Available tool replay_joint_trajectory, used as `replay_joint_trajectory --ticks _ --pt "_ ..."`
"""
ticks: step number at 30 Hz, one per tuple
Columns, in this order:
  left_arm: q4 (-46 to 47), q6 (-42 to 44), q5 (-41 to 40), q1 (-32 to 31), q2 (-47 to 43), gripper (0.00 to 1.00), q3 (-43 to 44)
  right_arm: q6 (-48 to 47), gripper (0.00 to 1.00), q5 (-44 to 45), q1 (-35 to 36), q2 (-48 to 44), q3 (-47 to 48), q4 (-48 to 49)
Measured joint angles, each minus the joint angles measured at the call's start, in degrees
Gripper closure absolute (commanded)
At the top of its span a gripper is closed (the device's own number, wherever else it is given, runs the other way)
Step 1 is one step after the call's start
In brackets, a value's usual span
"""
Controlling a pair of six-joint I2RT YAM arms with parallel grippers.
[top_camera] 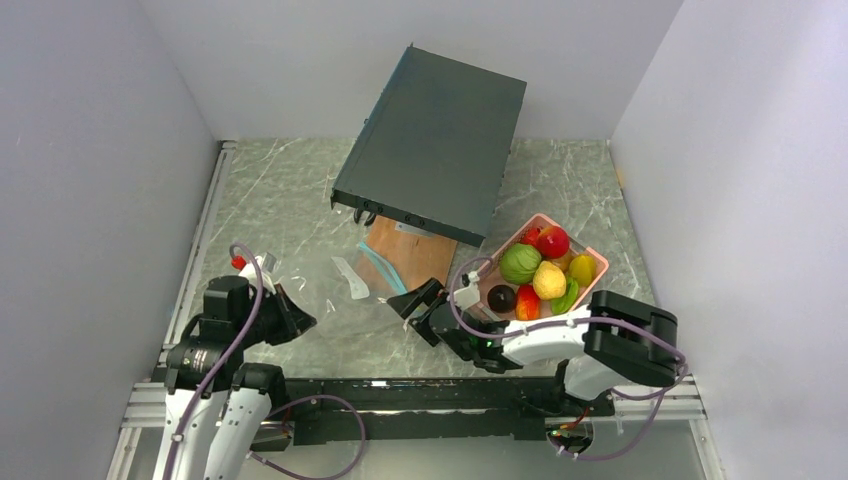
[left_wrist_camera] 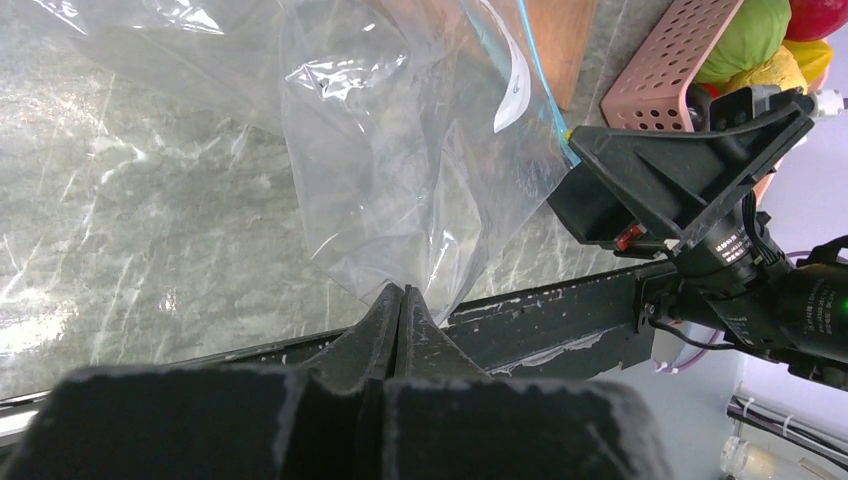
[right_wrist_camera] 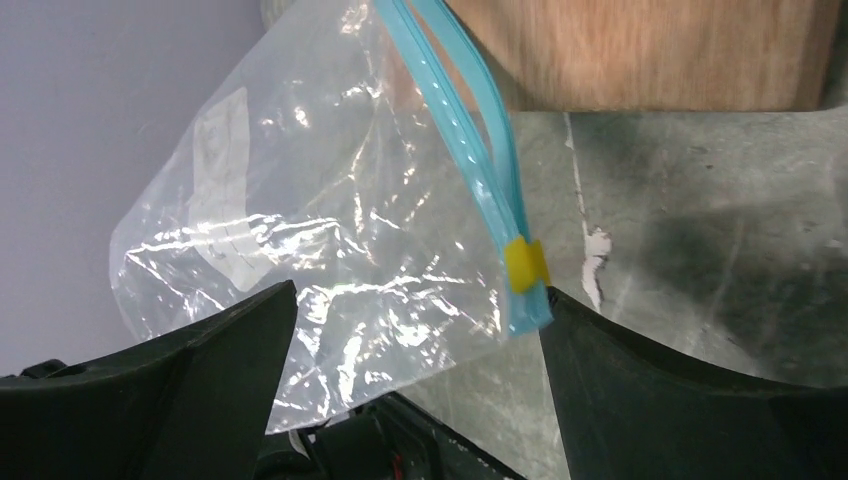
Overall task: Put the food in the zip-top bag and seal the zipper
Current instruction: Pick up the zipper food storage bag at the center of the board.
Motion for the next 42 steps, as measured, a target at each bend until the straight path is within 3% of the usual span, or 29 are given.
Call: replay_joint_trajectory --ticks 4,5,8,10,11,13,14,15,17,22,30,36,42 --pt "-0.87 0.02 0.04 0.0 -0.48 1.0 0.02 0.42 0.11 -0.11 -0.26 3.08 2.05 2.56" --pt "-1.07 0.02 0.04 0.0 -0.44 1.0 0.02 0.39 0.17 -0.13 -0.31 3.96 3.04 3.21" --pt "-1.99 0.02 0.28 0.0 0.09 0.99 0.55 0.0 0.51 -0.04 -0.33 6.1 5.07 5.81" --pt "-2.21 -0.02 1.01 0.0 0.39 0.89 1.2 -1.51 0.87 0.04 -0.39 7.76 5.09 10.12" --pt "-2.01 -0.24 1.75 0.0 0.31 0.8 1.31 -2.71 1.0 -0.02 -0.5 9.11 4.66 13.99" --pt "-1.53 -0.48 3.1 0.0 -0.28 0.51 1.33 -5.09 1.0 -0.39 -0.98 12.74 2.97 23.19" --pt "-1.2 -0.87 3.76 -0.02 -0.83 0.31 1.33 -6.08 1.0 -0.85 -1.4 15.12 1.95 28.17" --pt "-0.83 -1.66 4.15 0.0 -1.6 0.19 1.33 -6.88 1.0 -1.57 -1.97 17.7 1.14 32.46" --pt "-1.05 -1.36 4.46 0.0 -2.64 0.03 1.4 -8.9 1.0 -3.28 -2.99 22.64 -0.28 39.93" --pt "-3.82 -0.68 4.52 0.0 -2.56 0.0 5.49 -14.67 1.0 -7.72 -4.09 28.3 -3.1 51.58" --pt "-5.9 0.26 5.53 0.0 -2.67 0.0 16.15 -22.56 1.0 -10.05 -4.09 23.12 -8.72 55.06" --pt "-5.22 -1.38 5.73 0.0 -2.89 0.0 16.44 -25.18 1.0 -9.79 -4.02 14.53 -13.49 54.82" --pt "1.25 -4.5 8.79 0.0 -2.95 0.0 10.19 -25.7 1.0 -8.44 -3.91 6.84 -20.44 52.28"
